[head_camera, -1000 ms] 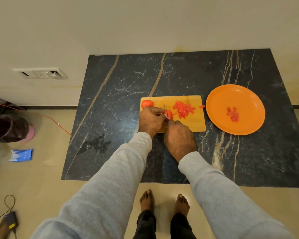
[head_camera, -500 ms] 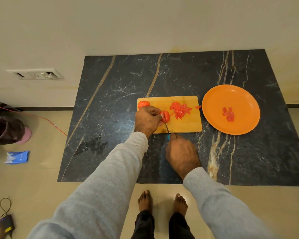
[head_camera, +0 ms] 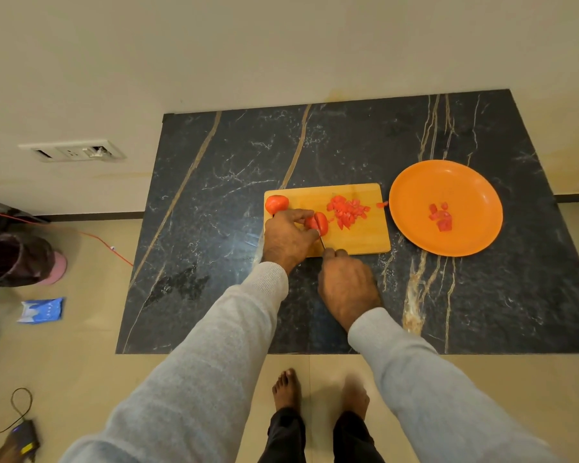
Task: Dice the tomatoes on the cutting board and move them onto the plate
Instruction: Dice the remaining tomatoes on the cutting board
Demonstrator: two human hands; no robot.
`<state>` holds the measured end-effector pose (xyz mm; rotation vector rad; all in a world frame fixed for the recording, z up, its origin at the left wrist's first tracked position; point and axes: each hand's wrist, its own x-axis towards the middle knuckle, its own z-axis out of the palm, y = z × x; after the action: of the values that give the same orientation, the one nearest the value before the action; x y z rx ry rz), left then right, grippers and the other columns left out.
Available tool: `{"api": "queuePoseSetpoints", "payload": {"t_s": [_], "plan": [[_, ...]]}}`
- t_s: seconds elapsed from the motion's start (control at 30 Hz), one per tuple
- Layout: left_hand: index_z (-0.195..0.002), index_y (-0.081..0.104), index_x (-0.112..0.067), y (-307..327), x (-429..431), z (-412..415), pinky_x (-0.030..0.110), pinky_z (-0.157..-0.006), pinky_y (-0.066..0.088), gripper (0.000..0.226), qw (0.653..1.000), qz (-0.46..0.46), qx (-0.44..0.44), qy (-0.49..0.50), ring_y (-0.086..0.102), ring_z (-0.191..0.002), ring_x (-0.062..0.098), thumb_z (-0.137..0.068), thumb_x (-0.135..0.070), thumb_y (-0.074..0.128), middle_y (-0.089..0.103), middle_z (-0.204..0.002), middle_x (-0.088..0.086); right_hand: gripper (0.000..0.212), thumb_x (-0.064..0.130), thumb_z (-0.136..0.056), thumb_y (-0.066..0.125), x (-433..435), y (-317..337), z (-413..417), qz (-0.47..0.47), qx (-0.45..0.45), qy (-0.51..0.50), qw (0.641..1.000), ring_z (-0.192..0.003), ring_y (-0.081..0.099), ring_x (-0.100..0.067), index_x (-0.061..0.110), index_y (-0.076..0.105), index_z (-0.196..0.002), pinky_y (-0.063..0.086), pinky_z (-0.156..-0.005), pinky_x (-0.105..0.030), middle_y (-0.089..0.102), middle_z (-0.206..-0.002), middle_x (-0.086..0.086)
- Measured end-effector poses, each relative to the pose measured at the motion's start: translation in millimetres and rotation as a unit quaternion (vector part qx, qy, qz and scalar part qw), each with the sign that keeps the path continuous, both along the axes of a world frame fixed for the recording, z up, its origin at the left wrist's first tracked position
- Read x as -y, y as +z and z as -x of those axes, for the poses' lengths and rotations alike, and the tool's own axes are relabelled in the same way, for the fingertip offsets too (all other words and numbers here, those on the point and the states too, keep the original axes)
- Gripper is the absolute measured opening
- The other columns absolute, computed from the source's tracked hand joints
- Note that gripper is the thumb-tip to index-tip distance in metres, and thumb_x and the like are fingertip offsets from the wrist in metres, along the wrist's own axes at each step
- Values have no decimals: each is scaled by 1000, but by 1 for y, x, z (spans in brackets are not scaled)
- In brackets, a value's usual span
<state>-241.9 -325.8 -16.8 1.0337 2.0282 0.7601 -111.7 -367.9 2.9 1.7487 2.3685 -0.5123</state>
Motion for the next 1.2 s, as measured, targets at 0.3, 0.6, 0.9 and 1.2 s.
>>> {"api": "queuePoseSetpoints", "payload": {"t_s": [0.3,0.6,0.9,1.2], "plan": [[-139,63,-22,-1,2,-2,48,-95,62,52,988,-23,-115,-100,71,-103,23,-89,-33,76,70,-128,1,39,28,-102,51,24,-10,-23,8,-1,-14,1000,-103,66,-27,12,50,-137,55,-84,-37,61,-126,-10],[-134,63,-14,-1,15,-7,47,-92,59,45,972,-70,-195,-115,68,-99,29,-92,-27,67,69,-121,10,32,30,-100,51,13,-2,-16,-36,-29,-12,999,-96,67,-31,12,58,-126,52,-75,-38,65,-115,-10],[-135,63,-13,5,19,-4,41,-97,56,44,971,-58,-206,-108,67,-105,28,-94,-27,67,65,-133,9,32,28,-99,55,9,-3,-11,-20,-26,15,999,-96,67,-29,12,55,-127,53,-77,-38,65,-113,-10],[-134,64,-13,8,23,6,41,-92,58,43,966,-57,-236,-94,68,-104,29,-94,-28,67,64,-136,8,29,31,-99,53,15,-1,-19,-41,-67,-11,997,-92,67,-28,12,61,-120,57,-78,-38,67,-109,-8]]}}
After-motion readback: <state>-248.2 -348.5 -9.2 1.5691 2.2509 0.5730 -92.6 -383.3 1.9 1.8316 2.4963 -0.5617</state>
